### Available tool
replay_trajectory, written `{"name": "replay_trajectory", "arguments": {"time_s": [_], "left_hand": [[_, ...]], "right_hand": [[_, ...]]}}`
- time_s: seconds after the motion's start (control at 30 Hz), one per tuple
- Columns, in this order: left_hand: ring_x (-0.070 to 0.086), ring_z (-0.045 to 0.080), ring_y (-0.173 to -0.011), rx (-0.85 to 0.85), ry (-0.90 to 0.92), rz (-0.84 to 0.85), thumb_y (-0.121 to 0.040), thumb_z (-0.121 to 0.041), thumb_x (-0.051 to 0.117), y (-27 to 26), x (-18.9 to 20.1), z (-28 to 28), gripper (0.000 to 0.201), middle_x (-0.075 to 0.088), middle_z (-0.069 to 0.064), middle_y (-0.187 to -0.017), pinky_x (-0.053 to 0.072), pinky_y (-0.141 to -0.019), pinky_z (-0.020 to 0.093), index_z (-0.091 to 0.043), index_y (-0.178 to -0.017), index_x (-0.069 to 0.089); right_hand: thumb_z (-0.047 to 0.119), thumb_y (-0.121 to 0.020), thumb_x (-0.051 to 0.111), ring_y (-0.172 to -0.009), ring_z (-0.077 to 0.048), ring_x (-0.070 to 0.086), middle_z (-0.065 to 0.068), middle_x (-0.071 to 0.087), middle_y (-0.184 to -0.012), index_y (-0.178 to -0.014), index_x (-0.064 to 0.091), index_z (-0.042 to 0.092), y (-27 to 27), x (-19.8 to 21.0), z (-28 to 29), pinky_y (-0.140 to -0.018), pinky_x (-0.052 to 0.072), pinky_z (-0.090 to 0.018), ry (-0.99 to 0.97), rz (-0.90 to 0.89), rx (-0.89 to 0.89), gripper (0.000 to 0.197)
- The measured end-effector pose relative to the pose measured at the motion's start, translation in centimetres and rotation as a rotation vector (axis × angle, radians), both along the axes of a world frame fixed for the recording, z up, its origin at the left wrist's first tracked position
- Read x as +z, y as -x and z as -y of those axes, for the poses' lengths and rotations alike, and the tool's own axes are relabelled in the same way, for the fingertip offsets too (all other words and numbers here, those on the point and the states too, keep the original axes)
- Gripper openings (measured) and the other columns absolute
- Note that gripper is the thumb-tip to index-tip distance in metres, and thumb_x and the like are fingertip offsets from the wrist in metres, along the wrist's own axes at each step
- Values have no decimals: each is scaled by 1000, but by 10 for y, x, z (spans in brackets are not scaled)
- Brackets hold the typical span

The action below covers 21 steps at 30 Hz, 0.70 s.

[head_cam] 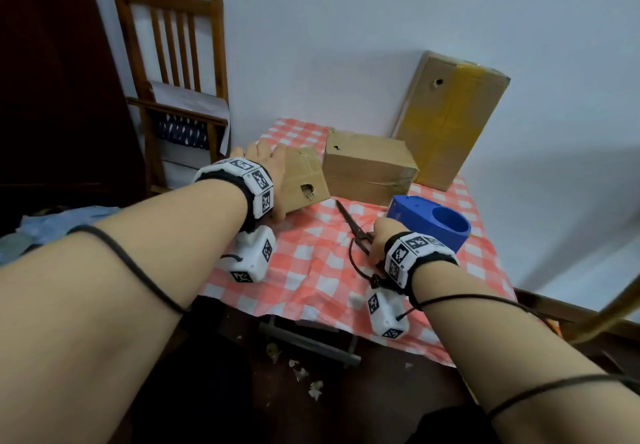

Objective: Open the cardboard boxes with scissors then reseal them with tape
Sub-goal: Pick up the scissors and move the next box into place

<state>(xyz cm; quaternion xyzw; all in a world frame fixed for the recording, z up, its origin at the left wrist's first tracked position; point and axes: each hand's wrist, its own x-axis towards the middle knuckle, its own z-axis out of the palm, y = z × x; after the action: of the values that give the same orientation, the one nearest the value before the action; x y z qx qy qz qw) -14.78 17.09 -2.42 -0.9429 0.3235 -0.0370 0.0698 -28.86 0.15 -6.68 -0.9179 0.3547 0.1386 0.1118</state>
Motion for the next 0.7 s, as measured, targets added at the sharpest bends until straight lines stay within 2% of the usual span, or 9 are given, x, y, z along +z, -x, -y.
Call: {"name": "replay_trajectory", "arguments": {"time_s": [0.1,0.17,0.27,0.3,0.37,0.47,0.57,0.63,0.7], "left_hand": [[43,30,-113,-10,-7,-9,-40,-54,85,0,5,-4,120,40,9,-121,37,-96,43,-20,-137,24],[41,29,-113,-4,-14,4,-40,-51,84,-1,6,-7,115,41,8,-120,35,-97,45,-22,-134,26],[41,31,-115,9,-5,18,-46,-41,81,1,2,-10,109,41,9,-123,33,-101,48,-21,-137,23],[41,32,-116,9,1,18,-48,-39,80,1,0,-10,110,40,10,-124,33,-102,48,-21,-139,20],[42,32,-116,11,-4,20,-49,-40,79,0,-1,-10,112,40,12,-125,34,-101,46,-21,-140,17],[42,33,-114,21,-34,3,-45,-46,79,-1,0,-9,112,40,13,-123,37,-97,46,-20,-137,20],[42,34,-114,30,-46,9,-43,-51,77,-5,1,-7,115,39,13,-122,39,-95,50,-20,-137,19],[39,34,-120,47,-49,3,-46,-53,78,-7,-1,-6,120,37,14,-129,37,-98,50,-20,-142,14],[39,34,-122,71,-35,-5,-44,-52,78,-9,-3,-5,123,35,13,-133,36,-99,52,-23,-144,11]], "right_hand": [[33,-82,68,-90,-27,59,-3,56,-88,-96,54,8,7,6,6,-77,49,-33,-97,69,-55,31],[43,-88,59,-81,-26,55,-8,57,-88,-89,55,7,11,20,13,-67,46,-29,-74,101,-50,36],[23,-83,68,-70,-23,51,-6,56,-74,-84,62,5,16,42,23,-52,36,-25,-62,230,-25,18],[23,-82,70,-64,-21,50,-3,53,-65,-75,63,7,20,48,27,-49,34,-25,-55,282,-6,19],[27,-83,68,-54,-14,44,1,46,-55,-56,52,17,25,56,28,-47,29,-25,-11,371,49,33],[30,-83,65,-54,-16,44,1,46,-54,-50,45,23,29,66,21,-51,34,-25,65,380,159,40],[39,-78,66,-77,-21,61,0,67,-81,-71,66,20,23,73,18,-66,52,-28,194,259,230,20],[40,-78,65,-88,-21,63,6,70,-101,-86,69,28,18,80,13,-76,55,-30,256,218,275,15],[41,-80,64,-94,-20,63,10,68,-110,-103,68,37,10,89,7,-80,54,-31,309,179,344,23]]}}
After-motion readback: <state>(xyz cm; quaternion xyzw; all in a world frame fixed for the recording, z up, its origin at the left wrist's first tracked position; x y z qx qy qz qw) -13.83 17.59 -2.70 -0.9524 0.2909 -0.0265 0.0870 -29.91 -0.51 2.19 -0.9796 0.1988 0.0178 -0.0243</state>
